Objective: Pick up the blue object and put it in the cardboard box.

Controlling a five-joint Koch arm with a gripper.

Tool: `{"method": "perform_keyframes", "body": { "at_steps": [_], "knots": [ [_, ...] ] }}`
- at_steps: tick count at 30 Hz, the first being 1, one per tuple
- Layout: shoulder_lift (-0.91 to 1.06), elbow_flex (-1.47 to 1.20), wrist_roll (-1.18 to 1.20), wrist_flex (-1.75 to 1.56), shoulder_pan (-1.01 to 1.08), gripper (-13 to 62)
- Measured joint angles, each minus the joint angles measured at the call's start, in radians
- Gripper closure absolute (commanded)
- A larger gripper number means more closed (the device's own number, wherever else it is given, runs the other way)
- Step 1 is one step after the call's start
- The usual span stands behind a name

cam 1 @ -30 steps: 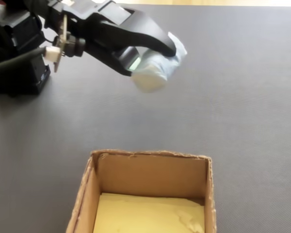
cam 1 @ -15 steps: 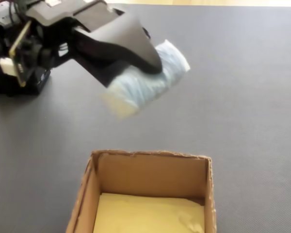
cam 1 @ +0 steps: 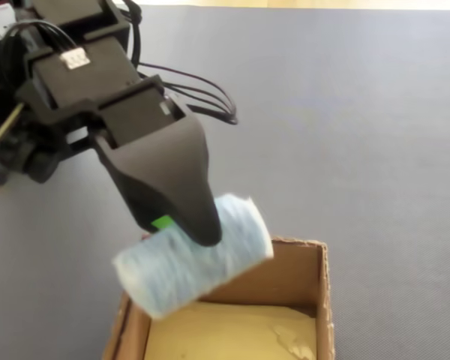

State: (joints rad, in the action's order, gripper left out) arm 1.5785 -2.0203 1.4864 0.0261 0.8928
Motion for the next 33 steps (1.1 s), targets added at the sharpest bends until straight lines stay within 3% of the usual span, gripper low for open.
{"method": "perform_keyframes", "body": {
  "at_steps": [11,25,33],
  "knots": [
    [0.106,-0.02,0.003,0.043,-0.049,15.4],
    [0.667,-0.581,0.086,0.041,-0.512,15.4],
    [0.699,-0.795,0.127,-0.011,-0.667,14.1]
  ]
}}
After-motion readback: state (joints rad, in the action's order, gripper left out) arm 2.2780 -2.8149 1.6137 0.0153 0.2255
